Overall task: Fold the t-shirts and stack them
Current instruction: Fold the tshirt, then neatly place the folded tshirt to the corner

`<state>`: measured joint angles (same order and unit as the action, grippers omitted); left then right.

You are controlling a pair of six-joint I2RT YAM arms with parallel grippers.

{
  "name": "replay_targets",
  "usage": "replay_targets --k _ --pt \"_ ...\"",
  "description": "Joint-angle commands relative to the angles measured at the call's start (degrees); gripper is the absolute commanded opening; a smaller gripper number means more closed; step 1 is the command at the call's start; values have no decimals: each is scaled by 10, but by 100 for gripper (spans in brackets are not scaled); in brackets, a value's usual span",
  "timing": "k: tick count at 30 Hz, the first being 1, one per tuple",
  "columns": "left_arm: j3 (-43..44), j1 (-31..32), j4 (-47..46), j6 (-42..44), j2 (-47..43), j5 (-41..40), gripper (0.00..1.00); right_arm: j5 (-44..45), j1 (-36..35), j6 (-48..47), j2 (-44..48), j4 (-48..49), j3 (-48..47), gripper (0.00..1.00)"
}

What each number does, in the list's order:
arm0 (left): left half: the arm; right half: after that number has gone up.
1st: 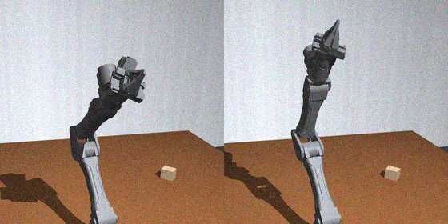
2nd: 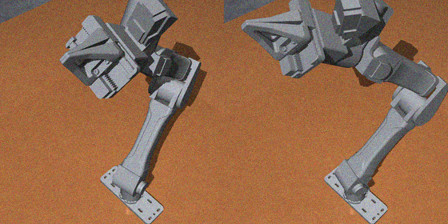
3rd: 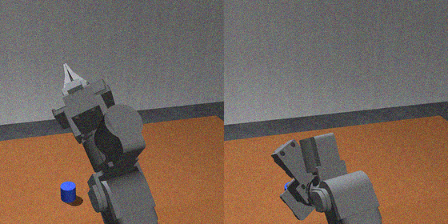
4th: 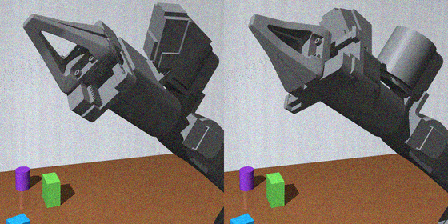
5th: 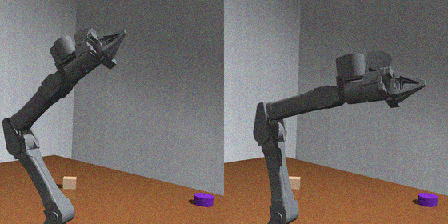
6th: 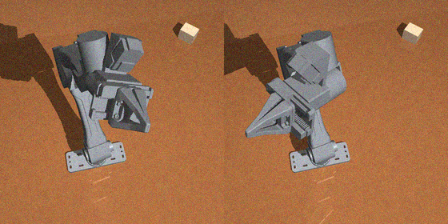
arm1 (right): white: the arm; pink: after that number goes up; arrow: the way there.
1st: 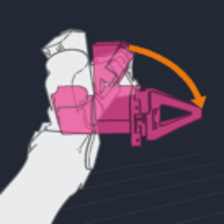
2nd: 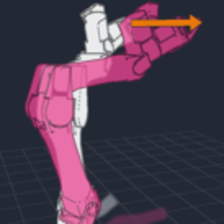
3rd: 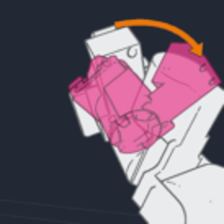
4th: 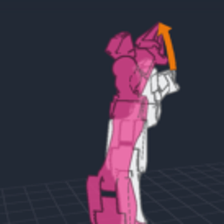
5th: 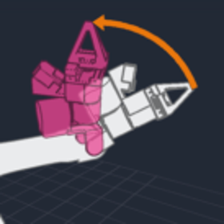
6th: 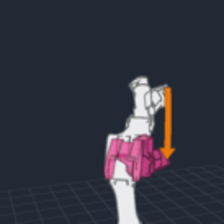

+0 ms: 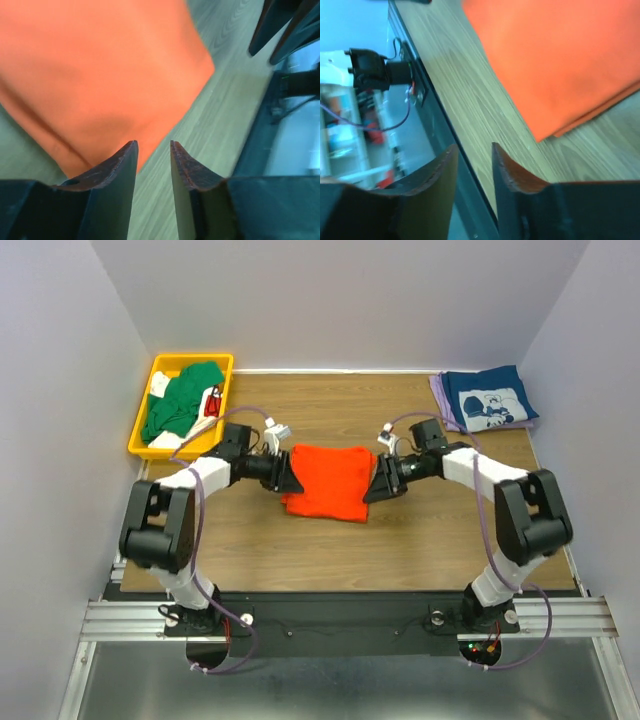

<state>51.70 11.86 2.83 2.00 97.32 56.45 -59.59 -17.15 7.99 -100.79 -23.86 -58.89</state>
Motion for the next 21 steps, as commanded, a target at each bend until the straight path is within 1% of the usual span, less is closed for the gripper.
replay_targets --k 1,2,3,4,6,7,8,9,10,11,12,14,15,17,21 --pt "57 106 52 146 -133 -157 47 61 25 7 84 -8 -8 42" --pt "56 132 42 181 -163 -192 51 81 32 12 92 -7 -4 47" --pt "53 157 35 198 -175 -227 51 90 39 18 92 -5 -1 50" --pt "46 214 32 218 -183 -290 54 98 57 31 93 -3 3 54" --pt "41 266 17 266 -187 -355 54 108 76 45 88 4 10 55" --pt "38 289 11 281 -185 -410 54 112 93 61 82 7 11 56" --pt "38 332 -1 294 -176 -434 54 120 102 69 81 13 15 56" --pt "37 351 -8 307 -171 -454 54 124 109 78 78 18 18 57" --pt "30 388 -21 350 -160 -487 54 134 121 99 78 34 23 57" --pt "24 389 -21 367 -154 -508 53 135 127 112 78 35 30 60" --pt "8 418 -53 396 -148 -530 53 139 134 136 76 54 43 62" --pt "-4 444 -79 429 -124 -579 52 141 136 153 69 64 50 64" --pt "-8 460 -102 443 -117 -588 51 141 136 159 68 72 55 64" --pt "-18 467 -132 476 -95 -600 51 144 136 175 61 87 59 64" --pt "-13 475 -143 506 -58 -597 51 137 136 198 51 112 73 65"
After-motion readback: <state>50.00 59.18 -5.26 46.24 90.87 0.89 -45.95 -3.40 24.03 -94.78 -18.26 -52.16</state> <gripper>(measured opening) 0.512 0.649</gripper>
